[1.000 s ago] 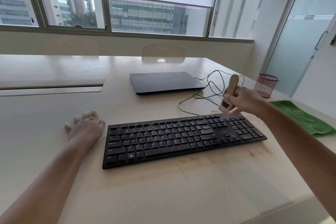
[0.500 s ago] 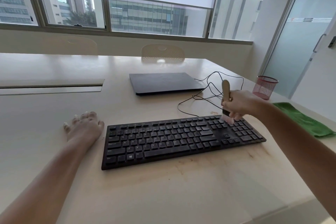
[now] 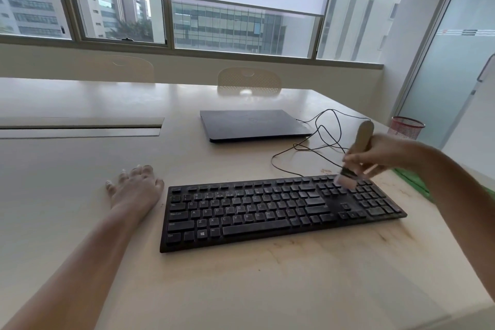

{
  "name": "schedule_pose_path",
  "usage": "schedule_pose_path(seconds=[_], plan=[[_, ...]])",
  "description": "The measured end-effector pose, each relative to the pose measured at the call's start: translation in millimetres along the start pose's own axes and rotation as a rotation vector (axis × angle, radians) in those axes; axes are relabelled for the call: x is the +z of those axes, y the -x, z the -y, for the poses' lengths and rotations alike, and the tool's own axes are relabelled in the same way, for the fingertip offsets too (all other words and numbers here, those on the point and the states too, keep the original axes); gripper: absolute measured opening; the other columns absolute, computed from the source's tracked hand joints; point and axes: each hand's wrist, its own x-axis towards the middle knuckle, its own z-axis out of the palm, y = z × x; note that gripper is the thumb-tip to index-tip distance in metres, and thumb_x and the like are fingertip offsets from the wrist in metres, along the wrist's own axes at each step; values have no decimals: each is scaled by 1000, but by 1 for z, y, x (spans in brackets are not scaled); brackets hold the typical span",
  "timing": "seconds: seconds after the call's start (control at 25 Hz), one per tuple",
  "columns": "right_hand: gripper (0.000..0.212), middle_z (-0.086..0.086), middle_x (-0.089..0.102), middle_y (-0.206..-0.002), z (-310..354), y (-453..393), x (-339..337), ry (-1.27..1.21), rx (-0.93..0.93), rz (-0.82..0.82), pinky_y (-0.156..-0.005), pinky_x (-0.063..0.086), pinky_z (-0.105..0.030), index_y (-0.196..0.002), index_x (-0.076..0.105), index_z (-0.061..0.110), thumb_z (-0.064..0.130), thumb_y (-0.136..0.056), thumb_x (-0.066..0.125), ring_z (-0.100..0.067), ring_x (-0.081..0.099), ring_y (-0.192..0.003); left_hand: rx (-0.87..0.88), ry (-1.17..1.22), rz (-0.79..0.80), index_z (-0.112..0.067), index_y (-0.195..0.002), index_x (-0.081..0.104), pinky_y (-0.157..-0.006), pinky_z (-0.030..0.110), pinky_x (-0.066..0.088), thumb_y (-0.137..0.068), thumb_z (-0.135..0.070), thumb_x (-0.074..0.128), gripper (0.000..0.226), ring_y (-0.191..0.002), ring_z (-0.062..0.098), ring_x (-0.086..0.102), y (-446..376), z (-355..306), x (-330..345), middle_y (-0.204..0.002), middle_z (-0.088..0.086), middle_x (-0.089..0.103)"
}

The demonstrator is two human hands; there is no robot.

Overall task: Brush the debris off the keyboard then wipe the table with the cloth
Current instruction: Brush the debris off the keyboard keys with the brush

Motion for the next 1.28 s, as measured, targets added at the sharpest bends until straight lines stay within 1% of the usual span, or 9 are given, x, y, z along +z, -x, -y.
schedule_pose_path(seconds=[0.2,0.36,0.48,0.72,0.88,1.0,1.08,1.2,1.28], plan=[[6,-9,70,-76,24,-21,65,-309,-228,-39,-60,57,-21,-80,64,10,12,-84,67,-11,69,-66,9,15,-9,-14,-136,38,-113,55,13,-97,-34,30,44,-141,31,20,0,-2,1,-152,7,28],[14,-10,64,-78,-6,-32,42,-165,-89,-152,-47,50,-17,-77,55,10,6,-90,55,-7,62,-52,-6,2,-15,-15,-137,36,-114,55,12,-97,-34,30,45,-142,30,19,1,2,-1,-153,7,26],[16,-14,65,-87,-26,-33,6,-9,-18,-286,-51,48,-21,-77,52,11,8,-92,51,-14,56,-60,-13,6,-13,-15,-137,36,-113,55,12,-97,-34,31,45,-142,31,19,1,0,-1,-152,7,27],[18,-15,65,-86,-7,-41,41,-127,-271,-23,-45,40,-16,-82,47,12,-2,-93,44,-10,48,-52,-15,4,-4,-14,-138,36,-113,55,13,-97,-33,30,45,-141,30,20,2,1,-1,-152,8,27],[16,-34,62,-93,-50,-58,10,-4,-214,-149,-44,40,-20,-78,48,9,-1,-91,50,-13,48,-48,-13,11,1,-14,-136,37,-113,56,13,-97,-33,31,44,-141,31,20,1,-1,-2,-151,8,28],[4,-24,64,-85,-75,-60,-17,20,-112,-265,-43,43,-21,-88,50,-1,0,-92,49,-14,49,-49,-17,17,2,-14,-136,37,-113,56,12,-97,-33,30,44,-141,31,19,1,0,-1,-152,8,28],[9,-20,64,-85,-76,-62,-17,-3,-118,-335,-46,45,-24,-85,49,5,2,-93,47,-18,48,-55,-19,14,-2,-14,-136,37,-113,56,13,-97,-33,30,44,-141,31,20,1,1,-2,-151,8,28],[17,-14,63,-80,-75,-61,-7,-69,-133,-339,-40,44,-17,-80,46,9,1,-95,43,-10,51,-45,-13,15,-2,-14,-135,38,-112,56,14,-97,-33,31,43,-140,32,22,2,-1,-3,-151,9,30],[8,-8,62,-73,-81,-61,-6,-8,-119,-376,-43,45,-21,-86,50,3,3,-94,47,-9,52,-43,-16,15,1,-14,-134,38,-112,56,15,-97,-33,31,43,-140,32,22,1,-1,-3,-150,9,30]])
